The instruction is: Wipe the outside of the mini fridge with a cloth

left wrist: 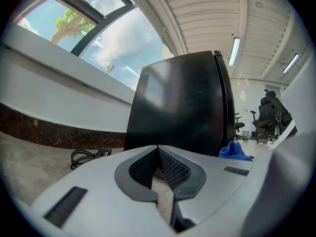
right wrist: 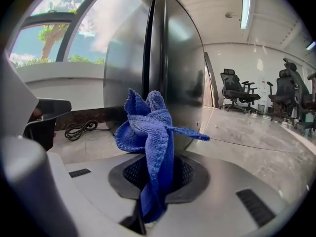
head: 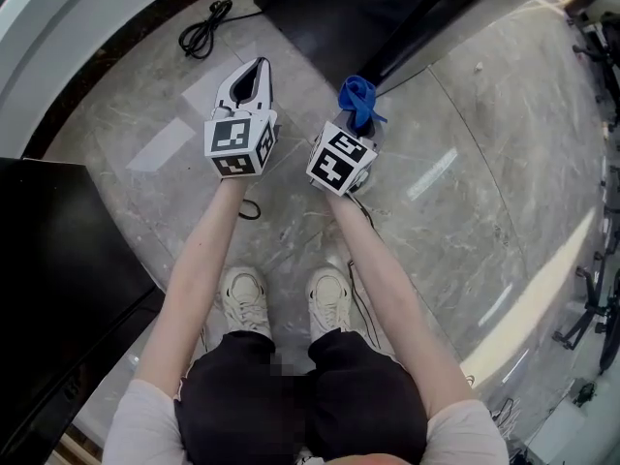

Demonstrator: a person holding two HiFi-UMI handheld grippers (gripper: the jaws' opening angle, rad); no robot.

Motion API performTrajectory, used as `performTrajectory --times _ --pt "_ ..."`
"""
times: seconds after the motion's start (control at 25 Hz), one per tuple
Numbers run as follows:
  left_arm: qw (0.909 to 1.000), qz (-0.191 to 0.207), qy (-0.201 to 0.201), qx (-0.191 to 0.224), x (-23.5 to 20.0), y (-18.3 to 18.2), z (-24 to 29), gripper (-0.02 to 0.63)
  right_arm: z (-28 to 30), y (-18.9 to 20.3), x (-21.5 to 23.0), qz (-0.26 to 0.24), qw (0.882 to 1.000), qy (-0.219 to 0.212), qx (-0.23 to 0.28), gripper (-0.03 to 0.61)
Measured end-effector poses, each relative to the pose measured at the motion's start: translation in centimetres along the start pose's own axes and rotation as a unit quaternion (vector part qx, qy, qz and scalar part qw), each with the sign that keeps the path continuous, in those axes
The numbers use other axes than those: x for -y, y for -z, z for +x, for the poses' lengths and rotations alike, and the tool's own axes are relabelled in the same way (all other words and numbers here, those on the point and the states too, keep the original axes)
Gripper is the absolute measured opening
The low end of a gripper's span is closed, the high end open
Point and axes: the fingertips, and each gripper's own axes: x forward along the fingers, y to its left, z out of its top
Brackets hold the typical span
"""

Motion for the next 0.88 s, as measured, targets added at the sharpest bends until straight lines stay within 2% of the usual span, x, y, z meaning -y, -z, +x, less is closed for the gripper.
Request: performTrajectory --times 0.16,0.36,0.44,0.64,0.8,0.88 --pt "1.0 0.0 -0.002 0.004 0.4 -0.6 0.3 0.005 -0.6 -0.2 1.3 -0.004 1.0 0.004 0.001 0.083" --pt "0.9999 0.012 0.004 0.0 1.6 -0.8 0.5 0.005 -0.5 0.4 3.9 0.03 0.999 0.032 -0.017 0.083" --pt "0.9998 0.017 0.006 -0.003 2.0 -1.1 0.4 0.005 -0.8 0.0 4.1 0.023 0.999 0.026 -0.011 0.083" --pt "0.9977 0.057 0.03 -0.022 3.7 -3.1 -1.4 0.005 -4.4 -2.0 1.5 -0.027 0.998 -0.054 0.018 0.083" --pt "0.9979 0.023 0.055 -0.025 6.3 -6.2 -2.7 0.005 -8.0 -5.1 0.7 -0.056 0.99 -0.119 0.048 0.083" --pt "0.9961 0.03 0.078 -0.03 7.9 -7.6 -3.7 0.005 -9.5 -6.8 -0.4 -0.059 0.983 -0.166 0.056 0.083"
